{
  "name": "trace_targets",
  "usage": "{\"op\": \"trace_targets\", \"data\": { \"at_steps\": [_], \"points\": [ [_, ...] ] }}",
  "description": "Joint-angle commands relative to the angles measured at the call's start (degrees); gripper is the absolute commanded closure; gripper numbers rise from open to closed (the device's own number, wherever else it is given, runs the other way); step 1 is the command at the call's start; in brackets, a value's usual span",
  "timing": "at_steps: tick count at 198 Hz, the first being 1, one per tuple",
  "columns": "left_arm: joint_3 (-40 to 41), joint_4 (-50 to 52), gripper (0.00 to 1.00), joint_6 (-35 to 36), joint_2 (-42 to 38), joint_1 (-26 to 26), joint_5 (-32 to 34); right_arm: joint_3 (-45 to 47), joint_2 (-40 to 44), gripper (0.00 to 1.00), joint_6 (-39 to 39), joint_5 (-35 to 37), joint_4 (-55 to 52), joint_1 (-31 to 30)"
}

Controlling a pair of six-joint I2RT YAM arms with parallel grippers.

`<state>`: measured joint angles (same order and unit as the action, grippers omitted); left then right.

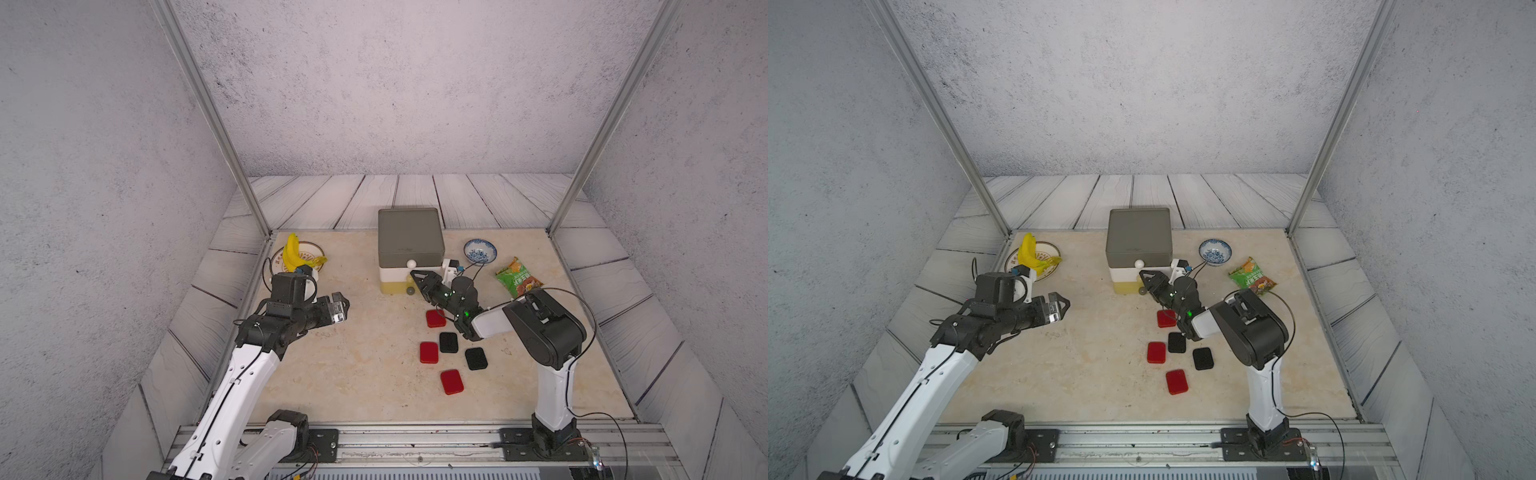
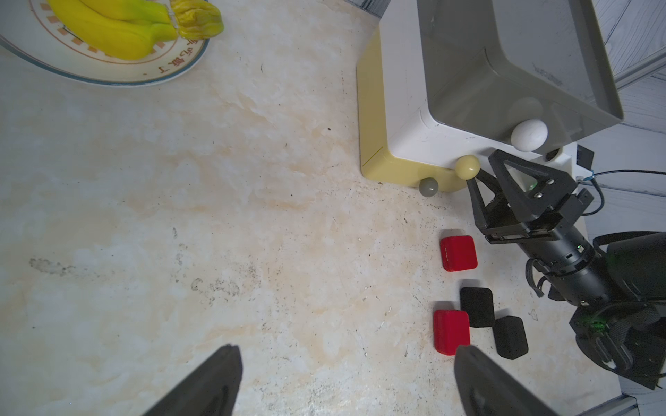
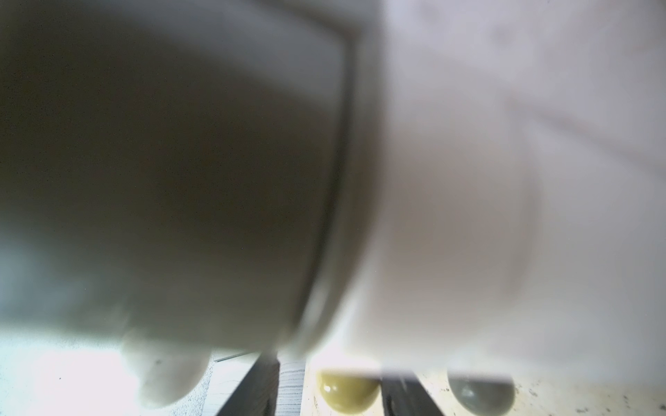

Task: Place the brooch boxes into the drawer by color
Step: Open the drawer in the storage box.

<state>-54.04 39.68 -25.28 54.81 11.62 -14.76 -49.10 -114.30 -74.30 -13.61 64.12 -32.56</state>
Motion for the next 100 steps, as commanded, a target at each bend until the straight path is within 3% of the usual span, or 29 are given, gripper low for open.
{"op": "trace_targets", "data": {
  "at_steps": [1,100],
  "points": [
    [0.8,-0.3,0.02,1.1,-0.5,-0.6,0.3,-0.3,0.2,0.5,-0.5,1.3,1.1,-1.1],
    [1.1,-0.2,0.02,1.4,-0.9,-0.6,0.4,0.1,2.3,0.49,-0.5,5.0,-5.0,-1.8]
  ]
}}
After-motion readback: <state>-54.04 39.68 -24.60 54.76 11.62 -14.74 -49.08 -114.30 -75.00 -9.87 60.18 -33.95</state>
